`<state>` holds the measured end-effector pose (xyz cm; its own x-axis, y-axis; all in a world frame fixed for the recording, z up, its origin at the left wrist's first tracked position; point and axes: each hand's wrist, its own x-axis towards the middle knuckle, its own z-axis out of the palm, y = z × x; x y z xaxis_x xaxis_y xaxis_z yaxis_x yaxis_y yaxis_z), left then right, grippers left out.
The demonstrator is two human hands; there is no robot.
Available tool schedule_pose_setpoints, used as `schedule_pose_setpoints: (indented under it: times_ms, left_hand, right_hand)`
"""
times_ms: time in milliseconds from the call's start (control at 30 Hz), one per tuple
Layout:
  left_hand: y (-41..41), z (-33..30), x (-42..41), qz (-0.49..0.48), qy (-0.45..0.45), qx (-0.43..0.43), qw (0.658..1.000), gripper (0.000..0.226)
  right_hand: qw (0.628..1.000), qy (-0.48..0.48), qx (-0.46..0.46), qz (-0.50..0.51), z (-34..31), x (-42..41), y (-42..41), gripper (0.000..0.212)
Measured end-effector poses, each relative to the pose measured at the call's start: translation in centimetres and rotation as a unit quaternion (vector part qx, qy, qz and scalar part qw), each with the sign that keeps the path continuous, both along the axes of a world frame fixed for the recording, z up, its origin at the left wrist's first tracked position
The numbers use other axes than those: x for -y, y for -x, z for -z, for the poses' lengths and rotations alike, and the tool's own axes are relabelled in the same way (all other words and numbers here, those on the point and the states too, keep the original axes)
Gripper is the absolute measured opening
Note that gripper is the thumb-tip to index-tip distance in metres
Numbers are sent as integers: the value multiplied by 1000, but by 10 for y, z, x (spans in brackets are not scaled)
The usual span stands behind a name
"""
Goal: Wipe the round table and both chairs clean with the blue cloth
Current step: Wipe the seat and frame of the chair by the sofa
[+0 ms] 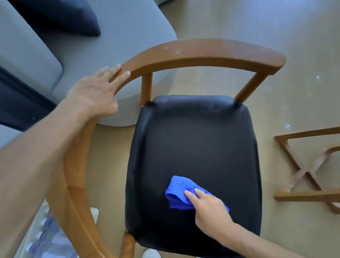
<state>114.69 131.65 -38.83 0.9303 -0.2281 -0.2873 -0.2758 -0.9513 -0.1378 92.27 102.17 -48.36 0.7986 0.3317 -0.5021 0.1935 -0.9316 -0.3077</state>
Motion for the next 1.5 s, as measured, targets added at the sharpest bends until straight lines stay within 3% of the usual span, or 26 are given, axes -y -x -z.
schedule_pose_setpoints:
  times_ms: [100, 200, 367, 600, 867, 1067, 1200, 1300, 1433, 1500]
  left_hand:
    - [-2, -2, 2, 2, 4, 3, 1000, 76]
    - [-1, -2, 0, 2, 4, -1, 1000, 76]
    - [-3, -2, -2, 4, 1, 4, 1000, 76]
    - [-2, 0, -2, 4, -5, 7, 1000, 76]
    - [-1, 0, -1, 4, -9, 8, 1000, 77]
    - [-3, 1, -3, 7, -6, 10, 1000, 78]
    - [-2, 1, -3, 7, -7, 7, 1000, 78]
    - [-1, 0, -1, 7, -12, 7, 1000, 78]
    - [-2, -1, -2, 6, -7, 5, 1000, 78]
    - [-3, -1, -2, 4, -4, 2, 1000, 77]
  right_hand:
    - [965, -137, -159, 155, -6, 31, -51, 39]
    - [933, -186, -205, 229, -6, 53, -85, 29]
    - [941, -111, -189, 256, 11, 71, -113, 27]
    - [937, -129, -136, 295, 18, 66, -107, 22]
    - [960, -99, -95, 245, 19, 54, -130, 38]
    - [966, -166, -190, 59, -3, 41, -153, 33]
    - [966, -125, -228, 4, -12, 16, -170, 32]
    - [982, -89, -164, -16, -7, -1, -175, 21]
    - [993, -38, 108, 32, 3, -6, -164, 37]
    - [987, -22, 159, 8, 8, 0, -151, 36]
